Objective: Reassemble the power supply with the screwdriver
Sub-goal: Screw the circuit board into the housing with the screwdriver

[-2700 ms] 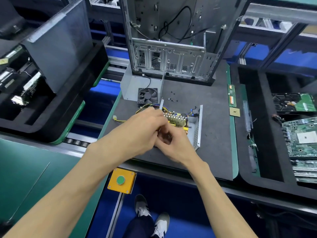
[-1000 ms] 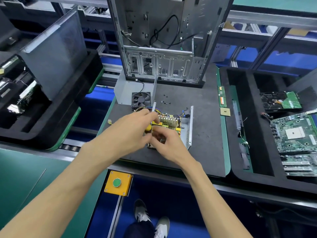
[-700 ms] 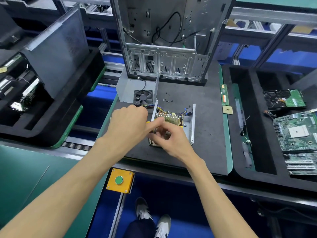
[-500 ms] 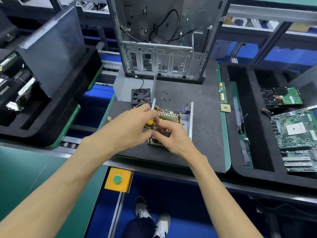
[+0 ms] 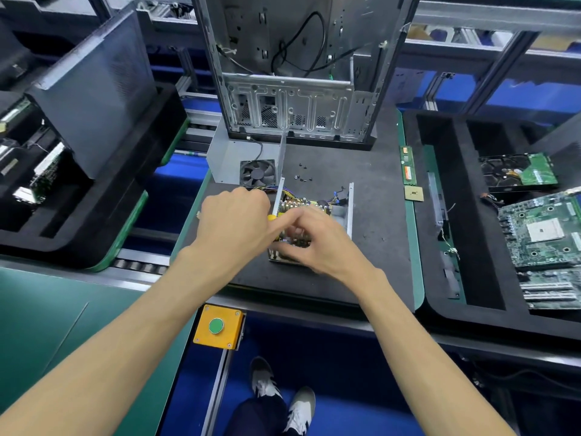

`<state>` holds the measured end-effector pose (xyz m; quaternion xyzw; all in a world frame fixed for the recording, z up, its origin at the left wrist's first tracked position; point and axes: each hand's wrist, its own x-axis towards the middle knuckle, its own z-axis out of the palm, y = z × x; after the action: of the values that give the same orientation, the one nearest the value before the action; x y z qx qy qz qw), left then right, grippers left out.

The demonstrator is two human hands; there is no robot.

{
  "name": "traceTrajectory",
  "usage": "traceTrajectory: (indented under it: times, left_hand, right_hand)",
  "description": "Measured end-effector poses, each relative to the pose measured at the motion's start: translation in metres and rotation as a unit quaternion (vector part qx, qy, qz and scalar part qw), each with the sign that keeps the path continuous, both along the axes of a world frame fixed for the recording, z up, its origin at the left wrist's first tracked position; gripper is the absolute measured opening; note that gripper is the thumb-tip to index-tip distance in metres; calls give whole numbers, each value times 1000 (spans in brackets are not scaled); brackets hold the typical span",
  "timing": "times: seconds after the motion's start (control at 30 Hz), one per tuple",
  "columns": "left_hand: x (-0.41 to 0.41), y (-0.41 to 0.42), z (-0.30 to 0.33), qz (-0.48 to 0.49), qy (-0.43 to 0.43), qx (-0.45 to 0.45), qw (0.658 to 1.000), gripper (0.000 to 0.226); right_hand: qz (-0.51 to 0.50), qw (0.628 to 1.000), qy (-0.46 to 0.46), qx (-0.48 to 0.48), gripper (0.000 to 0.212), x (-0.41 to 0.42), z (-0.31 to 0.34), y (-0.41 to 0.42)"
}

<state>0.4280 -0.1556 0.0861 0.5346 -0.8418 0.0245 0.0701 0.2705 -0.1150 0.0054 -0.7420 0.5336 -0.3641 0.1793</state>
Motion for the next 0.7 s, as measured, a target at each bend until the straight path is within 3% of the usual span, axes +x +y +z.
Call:
traceTrajectory:
  times: [0.23,0.33,0.4,0.43,0.53,0.63,0.7]
  left_hand:
    - [-1,0,5,28,-51,12,998,75]
    - [10,-2,7,-73,12,92,993,51]
    - [16,-2,9,-162,68,159,971,28]
    - [19,-3,8,-183,83,166,965,27]
    - [20,-6,6,-170,109,144,969,27]
    - [14,-9,7,-130,103,142,976,19]
    - [8,-10,6,-84,96,132,983,33]
  right_hand:
    - [62,998,13,29,23,-10,-4,-16]
    - [54,998,8,14,16,-13,-13,-16]
    - [44,999,5,-6,13,-13,-15,-15]
    - [40,999,6,-7,12,-12,-16,-14]
    - [31,999,7,11,10,-9,-15,-13]
    - [27,998,-48,25,17,-12,-12,-14]
    - [27,996,-71,38,21,-14,-11,-15]
